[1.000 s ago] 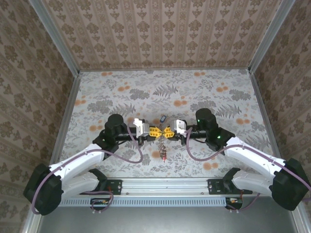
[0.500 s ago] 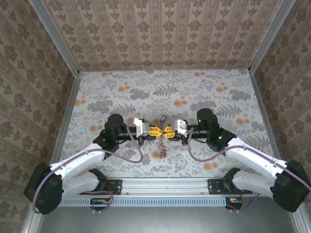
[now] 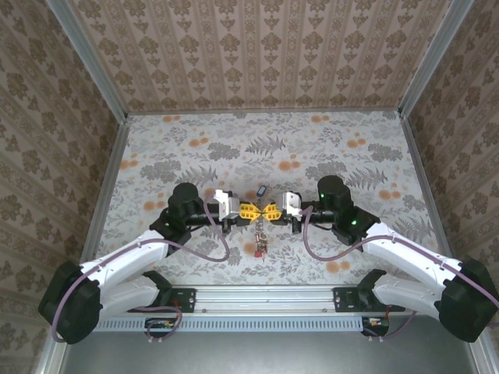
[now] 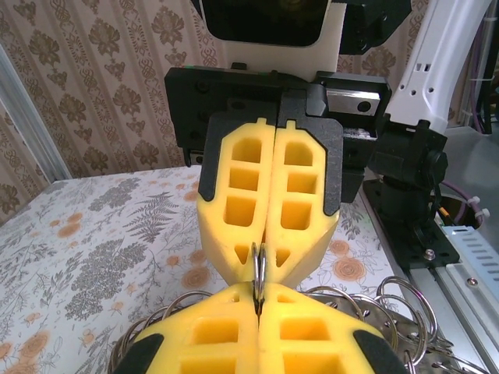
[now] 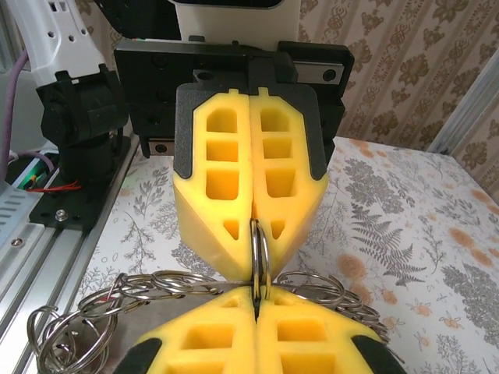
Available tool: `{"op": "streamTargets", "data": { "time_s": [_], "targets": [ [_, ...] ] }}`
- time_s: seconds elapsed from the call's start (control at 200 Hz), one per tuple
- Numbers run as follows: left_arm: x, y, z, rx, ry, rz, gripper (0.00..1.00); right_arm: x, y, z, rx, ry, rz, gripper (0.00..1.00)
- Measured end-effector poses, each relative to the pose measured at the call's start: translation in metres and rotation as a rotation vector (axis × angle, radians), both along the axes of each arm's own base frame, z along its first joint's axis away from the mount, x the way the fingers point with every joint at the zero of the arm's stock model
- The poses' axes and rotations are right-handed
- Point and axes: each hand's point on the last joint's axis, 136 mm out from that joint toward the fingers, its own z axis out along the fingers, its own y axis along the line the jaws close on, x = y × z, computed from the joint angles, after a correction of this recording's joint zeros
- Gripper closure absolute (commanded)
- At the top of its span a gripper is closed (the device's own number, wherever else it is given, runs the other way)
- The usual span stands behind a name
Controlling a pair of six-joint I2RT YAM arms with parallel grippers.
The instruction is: Put the keys on the keyring
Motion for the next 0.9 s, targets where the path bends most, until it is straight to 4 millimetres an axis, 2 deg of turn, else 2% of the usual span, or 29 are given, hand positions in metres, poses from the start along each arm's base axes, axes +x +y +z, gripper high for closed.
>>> {"op": "streamTargets", "data": {
  "time_s": [0.1,0.15,0.2,0.32,0.37,0.42,0.455,0.49,0.61,0.66,0.775,0.805,0.84,0.9],
  "targets": [
    [0.0001,0.0,0.0002,-0.001,-0.001,0.0,1.0,0.0002,0.0001,0.0008,0.005,0.0,-0.001,0.84],
    [0.0003,-0.0002,0.0005,-0.002,-0.003,0.001,1.0,0.0004,0.0002,0.0016,0.008,-0.004,-0.002,0.89],
    [0.0004,-0.0003,0.0007,-0.003,-0.004,0.0,1.0,0.0004,-0.0001,0.0016,0.009,-0.004,-0.003,1.0],
    [0.0008,-0.0005,0.001,-0.005,-0.006,0.001,1.0,0.0009,-0.0008,0.0024,0.014,0.0,-0.007,1.0],
    [0.0009,-0.0005,0.0012,-0.006,-0.007,0.002,1.0,0.001,-0.0008,0.0024,0.014,0.002,-0.007,0.86],
    [0.001,-0.0006,0.0015,-0.007,-0.008,0.002,1.0,0.0012,-0.0008,0.0029,0.016,-0.001,-0.007,0.83],
    [0.0012,-0.0006,0.0016,-0.007,-0.009,0.003,1.0,0.0012,-0.0008,0.0033,0.018,0.003,-0.008,0.86],
    [0.0013,-0.0006,0.0017,-0.007,-0.009,0.004,1.0,0.0012,-0.0009,0.0034,0.019,0.005,-0.009,1.0],
    [0.0016,-0.0007,0.0013,-0.007,-0.008,0.005,1.0,0.0015,-0.0015,0.0033,0.021,0.006,-0.011,1.0],
    [0.0017,-0.0007,0.0013,-0.007,-0.008,0.005,1.0,0.0019,-0.0018,0.0033,0.021,0.006,-0.013,0.89],
    [0.0016,-0.0008,0.0012,-0.007,-0.008,0.005,1.0,0.0019,-0.0017,0.0035,0.023,0.01,-0.013,0.82],
    [0.0016,-0.0008,0.0012,-0.007,-0.008,0.005,1.0,0.0019,-0.0017,0.0036,0.023,0.009,-0.013,0.85],
    [0.0018,-0.0007,0.0012,-0.007,-0.008,0.005,1.0,0.0019,-0.0016,0.004,0.024,0.005,-0.012,1.0],
    [0.002,-0.0008,0.0013,-0.007,-0.009,0.007,1.0,0.0025,-0.0023,0.004,0.026,0.017,-0.015,1.0]
  ]
}}
